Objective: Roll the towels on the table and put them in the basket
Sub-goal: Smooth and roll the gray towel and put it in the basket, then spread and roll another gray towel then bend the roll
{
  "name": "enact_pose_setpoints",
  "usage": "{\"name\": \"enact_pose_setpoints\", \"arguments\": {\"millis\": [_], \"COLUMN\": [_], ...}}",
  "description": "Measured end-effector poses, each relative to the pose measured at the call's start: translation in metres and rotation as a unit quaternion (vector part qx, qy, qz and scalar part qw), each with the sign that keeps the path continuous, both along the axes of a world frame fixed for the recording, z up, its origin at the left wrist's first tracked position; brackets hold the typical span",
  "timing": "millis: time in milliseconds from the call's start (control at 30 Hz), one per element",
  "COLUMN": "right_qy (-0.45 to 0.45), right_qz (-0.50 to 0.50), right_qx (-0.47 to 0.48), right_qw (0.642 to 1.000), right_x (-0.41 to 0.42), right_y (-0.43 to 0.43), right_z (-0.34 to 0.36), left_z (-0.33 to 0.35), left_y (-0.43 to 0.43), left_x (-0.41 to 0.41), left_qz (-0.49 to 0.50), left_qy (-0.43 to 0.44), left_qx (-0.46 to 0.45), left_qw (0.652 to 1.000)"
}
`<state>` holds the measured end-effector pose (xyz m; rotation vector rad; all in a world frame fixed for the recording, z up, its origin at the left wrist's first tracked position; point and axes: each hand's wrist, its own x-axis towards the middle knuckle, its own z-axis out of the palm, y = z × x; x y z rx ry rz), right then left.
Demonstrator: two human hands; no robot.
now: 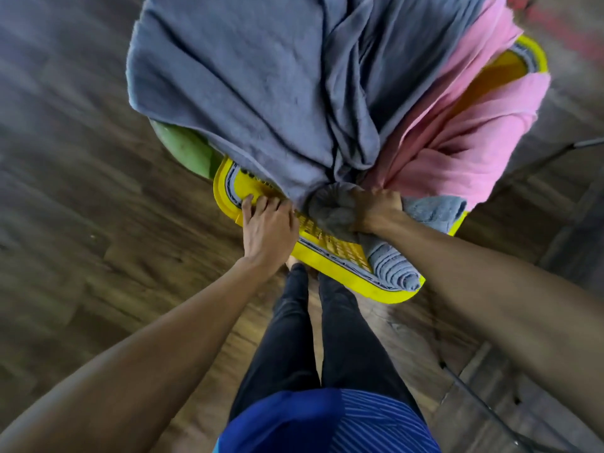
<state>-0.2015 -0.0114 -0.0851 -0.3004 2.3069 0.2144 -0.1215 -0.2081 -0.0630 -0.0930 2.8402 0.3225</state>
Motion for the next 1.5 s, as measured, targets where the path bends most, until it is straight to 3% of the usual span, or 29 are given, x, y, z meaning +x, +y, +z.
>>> {"name": "enact_pose_setpoints", "arguments": {"millis": [133,367,467,667,833,1033,1233,1500], "right_qy": [-0.018,0.073,0.078,-0.006,-0.020,-0.103,-0.082,-0.004], "right_qz": [0.030,0.103,0.082,-0.040,-0.049,-0.174,-0.281,-0.294], "right_qx": [-0.055,-0.184,-0.215,-0.158,-0.110,-0.176,-0.285,-0.358], "right_qw": [0.998,0.975,0.970,0.987,0.992,0.963,0.913,0.886], "right_x": [0.000,-0.018,-0.013,0.020,0.020,0.008,0.013,-0.010], "right_y": [-0.001,0.004,-0.002,-0.016,-0.022,-0.018,-0.021,-0.088], "right_z": [-0.010,-0.004,-0.024,-0.088,-0.106,-0.064,0.026,0.093], "left_z": [-0.003,0.000,-0.003,-0.013,-0.017,-0.007,0.036,0.075], "left_y": [0.000,0.005,0.004,0.006,0.007,0.003,-0.019,-0.118], "left_x": [0.000,0.001,0.003,0.005,0.006,0.003,-0.006,-0.060], "left_qz": [0.011,0.024,0.027,0.030,0.030,0.050,0.083,-0.040], "left_qy": [0.006,0.019,0.028,0.060,0.076,0.038,0.052,0.151], "left_qx": [0.000,-0.005,-0.006,-0.028,-0.026,0.028,0.092,0.003], "left_qw": [1.000,1.000,0.999,0.997,0.996,0.998,0.991,0.988]}}
